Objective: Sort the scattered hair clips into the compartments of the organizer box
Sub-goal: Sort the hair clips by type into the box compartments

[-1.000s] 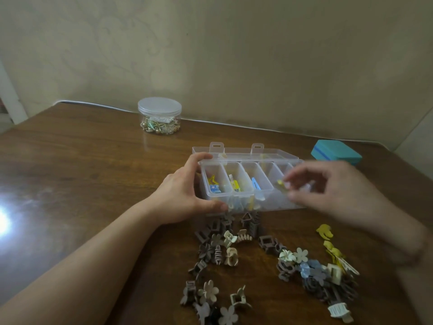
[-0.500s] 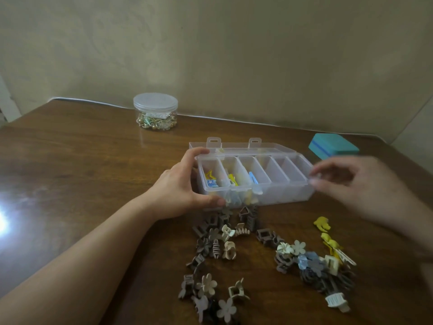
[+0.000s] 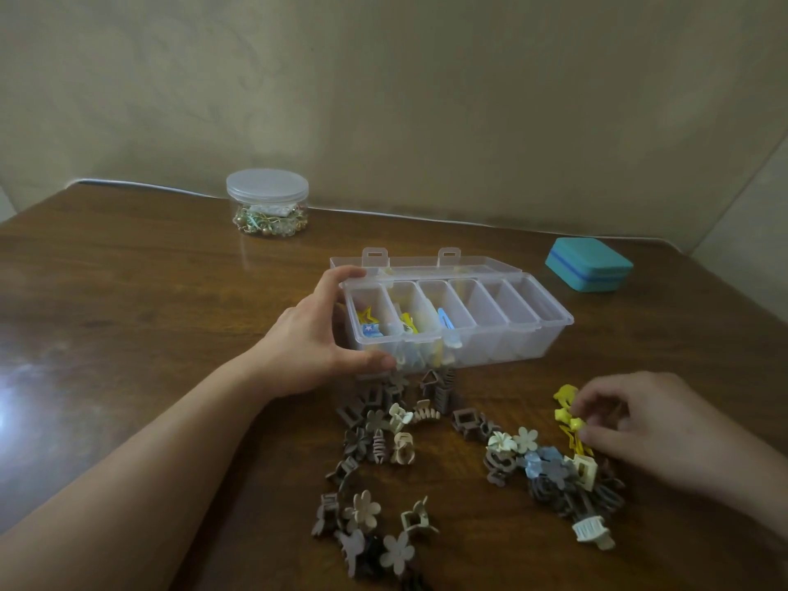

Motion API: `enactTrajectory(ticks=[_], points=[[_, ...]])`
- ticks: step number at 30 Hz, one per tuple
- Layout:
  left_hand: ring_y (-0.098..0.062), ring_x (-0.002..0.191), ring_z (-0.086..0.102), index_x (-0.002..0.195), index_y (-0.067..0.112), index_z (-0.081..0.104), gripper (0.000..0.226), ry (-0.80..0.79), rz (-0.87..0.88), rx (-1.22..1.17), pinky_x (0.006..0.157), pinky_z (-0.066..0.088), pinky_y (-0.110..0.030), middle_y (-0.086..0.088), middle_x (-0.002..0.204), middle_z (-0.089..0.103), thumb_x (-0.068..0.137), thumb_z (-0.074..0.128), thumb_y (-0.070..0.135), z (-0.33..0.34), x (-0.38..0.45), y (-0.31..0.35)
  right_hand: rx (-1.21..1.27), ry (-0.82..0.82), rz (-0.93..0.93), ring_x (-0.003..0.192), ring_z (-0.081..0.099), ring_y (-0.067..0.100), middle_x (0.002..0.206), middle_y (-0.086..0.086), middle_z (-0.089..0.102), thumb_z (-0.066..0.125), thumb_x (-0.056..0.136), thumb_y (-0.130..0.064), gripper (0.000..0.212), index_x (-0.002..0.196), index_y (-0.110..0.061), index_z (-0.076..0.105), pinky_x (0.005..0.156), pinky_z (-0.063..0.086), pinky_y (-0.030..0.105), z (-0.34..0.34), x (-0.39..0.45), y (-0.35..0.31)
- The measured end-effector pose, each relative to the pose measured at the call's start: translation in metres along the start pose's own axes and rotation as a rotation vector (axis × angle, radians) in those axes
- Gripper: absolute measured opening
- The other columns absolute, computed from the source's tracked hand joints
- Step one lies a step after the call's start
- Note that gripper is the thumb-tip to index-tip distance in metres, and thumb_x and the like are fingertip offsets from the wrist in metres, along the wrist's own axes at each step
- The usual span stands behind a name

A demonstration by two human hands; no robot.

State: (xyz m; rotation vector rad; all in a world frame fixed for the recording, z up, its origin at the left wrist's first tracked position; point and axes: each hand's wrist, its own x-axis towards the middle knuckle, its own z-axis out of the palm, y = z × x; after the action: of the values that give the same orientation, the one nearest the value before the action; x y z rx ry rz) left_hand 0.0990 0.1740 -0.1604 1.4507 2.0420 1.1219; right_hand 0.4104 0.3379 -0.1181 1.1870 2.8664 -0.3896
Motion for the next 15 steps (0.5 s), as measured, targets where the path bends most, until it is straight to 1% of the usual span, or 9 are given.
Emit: enactTrajectory(ticks=[3,4,6,7,8,9,11,13,15], points=[[-0.008,0.117,0.050,0.140,0.049,0.021,0.113,0.002,-0.006,0.003,0.102,0.038,-0.030,0.014,0.131,0.049,0.044,0.073,0.078,0.000,0.000,0.001,0.039,0.053,-0.007,0.063,0.058,-0.011,0.073,-0.018,0.068,0.078,0.078,-0.030,0.018,0.077,-0.043,0.066,0.048,0.045,0.018,-0.011,0.003,-0.005],[-0.007,0.117,0.050,0.140,0.048,0.021,0.113,0.004,-0.006,0.005,0.102,0.039,-0.030,0.014,0.131,0.050,0.044,0.073,0.077,0.000,0.000,0.001,0.079,0.072,-0.026,0.062,0.059,-0.009,0.074,-0.018,0.068,0.078,0.077,-0.030,0.018,0.077,-0.044,0.067,0.047,0.045,0.018,-0.018,0.005,-0.010],[-0.006,0.116,0.051,0.140,0.048,0.021,0.111,0.006,-0.004,0.005,0.102,0.039,-0.029,0.013,0.129,0.053,0.047,0.076,0.074,0.001,0.000,0.000,0.132,0.128,-0.114,0.066,0.060,-0.009,0.080,-0.031,0.065,0.077,0.075,-0.033,0.016,0.078,-0.045,0.067,0.047,0.044,0.016,-0.031,0.011,-0.029],[-0.006,0.116,0.051,0.140,0.048,0.022,0.110,0.007,-0.002,0.004,0.101,0.039,-0.029,0.013,0.128,0.053,0.049,0.077,0.072,0.001,0.000,0.000,0.168,0.171,-0.169,0.069,0.060,-0.010,0.082,-0.035,0.064,0.076,0.074,-0.035,0.014,0.078,-0.045,0.067,0.049,0.045,0.014,-0.037,0.016,-0.043],[-0.006,0.115,0.051,0.140,0.048,0.022,0.109,0.008,-0.001,0.007,0.100,0.038,-0.028,0.014,0.128,0.053,0.049,0.077,0.072,0.001,0.000,0.000,0.236,0.217,-0.224,0.068,0.061,-0.009,0.082,-0.032,0.065,0.075,0.072,-0.037,0.012,0.078,-0.045,0.068,0.051,0.046,0.011,-0.041,0.023,-0.058],[-0.006,0.116,0.051,0.139,0.049,0.021,0.109,0.009,0.000,0.011,0.100,0.038,-0.027,0.014,0.127,0.053,0.047,0.075,0.074,0.001,0.000,0.000,0.322,0.259,-0.270,0.064,0.062,-0.007,0.079,-0.025,0.068,0.075,0.070,-0.036,0.012,0.078,-0.042,0.070,0.051,0.045,0.009,-0.043,0.031,-0.074],[-0.006,0.118,0.051,0.139,0.049,0.021,0.110,0.006,-0.003,0.012,0.102,0.038,-0.029,0.014,0.130,0.052,0.045,0.072,0.077,0.001,0.000,0.000,0.453,0.306,-0.332,0.052,0.059,-0.005,0.069,-0.009,0.070,0.078,0.074,-0.026,0.011,0.082,-0.032,0.073,0.045,0.042,0.008,-0.041,0.053,-0.104],[-0.008,0.121,0.050,0.139,0.049,0.021,0.111,0.007,-0.004,0.009,0.105,0.039,-0.032,0.012,0.134,0.051,0.044,0.072,0.078,0.001,0.000,0.000,0.491,0.304,-0.358,0.049,0.057,-0.005,0.068,-0.006,0.069,0.078,0.077,-0.018,0.009,0.084,-0.023,0.073,0.045,0.040,0.009,-0.031,0.072,-0.132],[-0.008,0.120,0.051,0.137,0.051,0.022,0.108,0.004,-0.001,0.011,0.103,0.041,-0.031,0.013,0.133,0.052,0.045,0.072,0.077,0.001,0.000,-0.002,0.465,0.254,-0.369,0.054,0.059,-0.003,0.070,-0.006,0.069,0.077,0.079,-0.022,0.007,0.084,-0.021,0.073,0.048,0.043,0.013,-0.018,0.083,-0.152]])
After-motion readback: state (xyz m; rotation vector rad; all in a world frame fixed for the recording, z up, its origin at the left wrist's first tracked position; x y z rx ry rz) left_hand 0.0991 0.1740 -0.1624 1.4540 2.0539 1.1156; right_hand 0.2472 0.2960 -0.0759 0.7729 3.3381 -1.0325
